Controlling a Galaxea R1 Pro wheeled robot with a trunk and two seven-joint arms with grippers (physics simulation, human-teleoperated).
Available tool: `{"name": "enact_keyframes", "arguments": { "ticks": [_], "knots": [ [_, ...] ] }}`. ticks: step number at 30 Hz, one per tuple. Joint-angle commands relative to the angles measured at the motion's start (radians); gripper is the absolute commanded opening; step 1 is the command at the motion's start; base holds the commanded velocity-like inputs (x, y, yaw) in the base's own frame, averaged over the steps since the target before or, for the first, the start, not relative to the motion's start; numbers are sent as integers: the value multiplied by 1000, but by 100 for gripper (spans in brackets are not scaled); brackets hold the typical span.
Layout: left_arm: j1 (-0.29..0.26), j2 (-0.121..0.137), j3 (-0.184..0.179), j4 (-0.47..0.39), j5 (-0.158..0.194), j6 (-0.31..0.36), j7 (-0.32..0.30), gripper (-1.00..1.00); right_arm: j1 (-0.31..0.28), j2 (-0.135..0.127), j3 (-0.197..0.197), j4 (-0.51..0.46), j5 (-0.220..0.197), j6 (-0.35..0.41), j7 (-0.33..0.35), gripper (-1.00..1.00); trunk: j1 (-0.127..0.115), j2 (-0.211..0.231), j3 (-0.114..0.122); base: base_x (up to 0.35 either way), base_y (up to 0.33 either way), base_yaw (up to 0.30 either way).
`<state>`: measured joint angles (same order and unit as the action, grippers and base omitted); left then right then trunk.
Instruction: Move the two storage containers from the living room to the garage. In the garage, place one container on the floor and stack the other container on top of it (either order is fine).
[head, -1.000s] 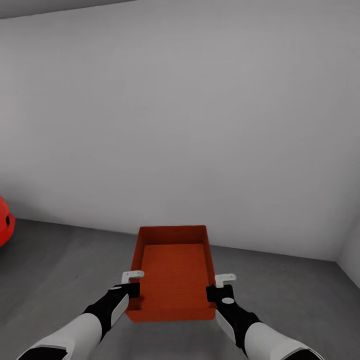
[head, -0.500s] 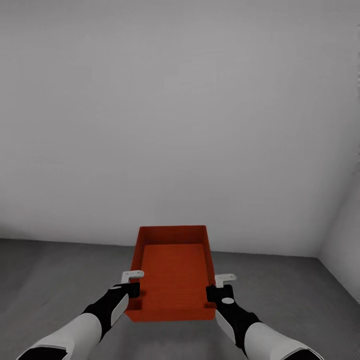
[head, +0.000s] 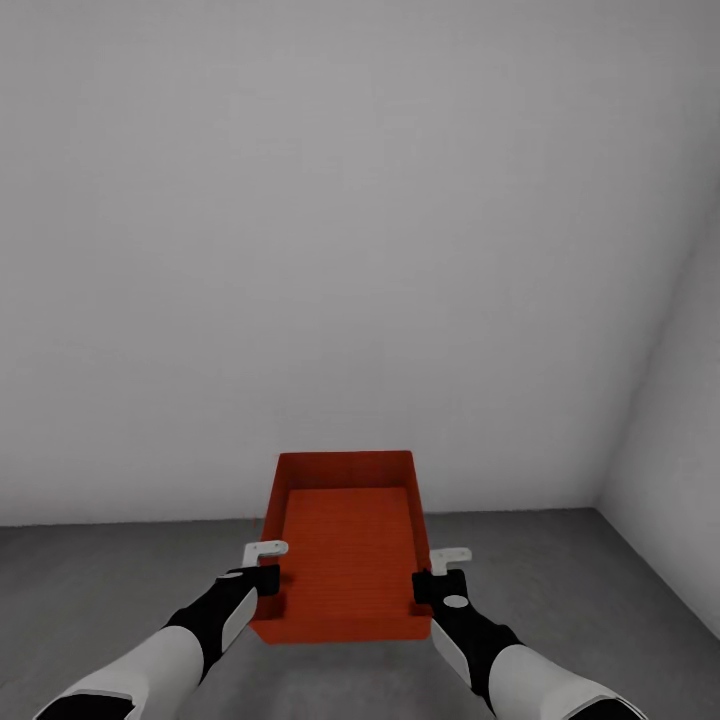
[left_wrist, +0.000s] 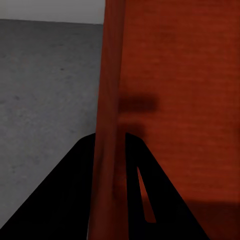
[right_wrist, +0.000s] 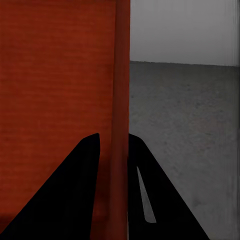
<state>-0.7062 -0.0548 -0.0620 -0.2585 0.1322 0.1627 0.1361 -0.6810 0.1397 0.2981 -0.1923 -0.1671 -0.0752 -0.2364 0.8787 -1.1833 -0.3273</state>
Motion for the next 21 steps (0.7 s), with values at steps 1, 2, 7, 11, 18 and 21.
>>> {"name": "enact_keyframes", "arguments": {
  "ticks": [1, 2, 7, 11, 18, 21],
  "knots": [
    [-1, 36, 37, -16, -13, -47, 76, -100, 0, 0, 10, 2, -23, -3, 2, -100, 1, -1, -1, 322, 0, -123],
    [-1, 36, 37, -16, -13, -47, 76, -100, 0, -1, 10, 2, -23, -3, 2, -100, 1, -1, -1, 322, 0, -63],
    [-1, 36, 37, -19, -13, -49, 78, -100, 0, -1, 10, 2, -23, -3, 2, -100, 1, -1, -1, 287, 0, -22],
    [-1, 36, 37, -21, -11, -49, 80, -100, 0, -1, 10, 2, -23, -3, 2, -100, 1, -1, -1, 69, 0, -3],
    [-1, 13, -51, 0, 63, -16, 16, -100, 0, -1, 10, 2, 0, -2, -3, -100, 1, -1, -1, 6, 0, 0],
    [-1, 13, -93, -1, 110, -12, 18, -100, 0, 2, -3, -5, 20, -3, -5, -100, 1, -1, -1, 0, 0, 0]
  ]
}}
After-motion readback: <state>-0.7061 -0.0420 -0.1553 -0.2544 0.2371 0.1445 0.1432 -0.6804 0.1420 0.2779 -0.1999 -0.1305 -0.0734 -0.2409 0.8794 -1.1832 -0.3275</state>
